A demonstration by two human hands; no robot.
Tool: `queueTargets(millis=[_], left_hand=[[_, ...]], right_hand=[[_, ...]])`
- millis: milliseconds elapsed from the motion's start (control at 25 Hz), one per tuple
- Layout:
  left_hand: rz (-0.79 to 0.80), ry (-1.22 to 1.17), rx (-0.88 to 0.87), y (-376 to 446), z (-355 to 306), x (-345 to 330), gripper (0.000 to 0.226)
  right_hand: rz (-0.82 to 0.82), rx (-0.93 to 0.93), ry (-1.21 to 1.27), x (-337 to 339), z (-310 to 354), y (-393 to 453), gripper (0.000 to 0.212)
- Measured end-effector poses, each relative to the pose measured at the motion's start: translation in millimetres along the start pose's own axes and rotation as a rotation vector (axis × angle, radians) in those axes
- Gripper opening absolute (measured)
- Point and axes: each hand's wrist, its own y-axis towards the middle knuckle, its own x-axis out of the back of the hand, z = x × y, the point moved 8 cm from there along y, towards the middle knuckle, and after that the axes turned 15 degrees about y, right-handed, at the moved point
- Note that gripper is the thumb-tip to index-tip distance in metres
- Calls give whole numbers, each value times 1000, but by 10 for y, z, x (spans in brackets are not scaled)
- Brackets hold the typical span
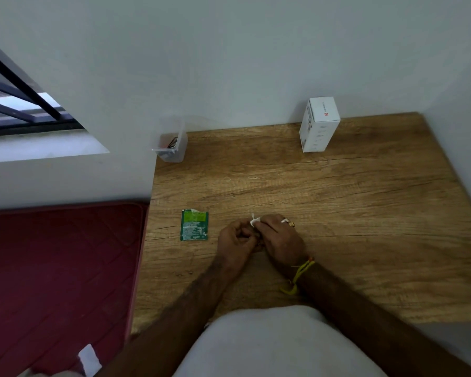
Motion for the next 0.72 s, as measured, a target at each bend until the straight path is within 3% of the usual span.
queueTargets(millis=[720], left_hand=[[119, -47, 5, -12, 36, -26, 51]], right_hand=[[87, 28, 2, 10, -14, -76, 28]])
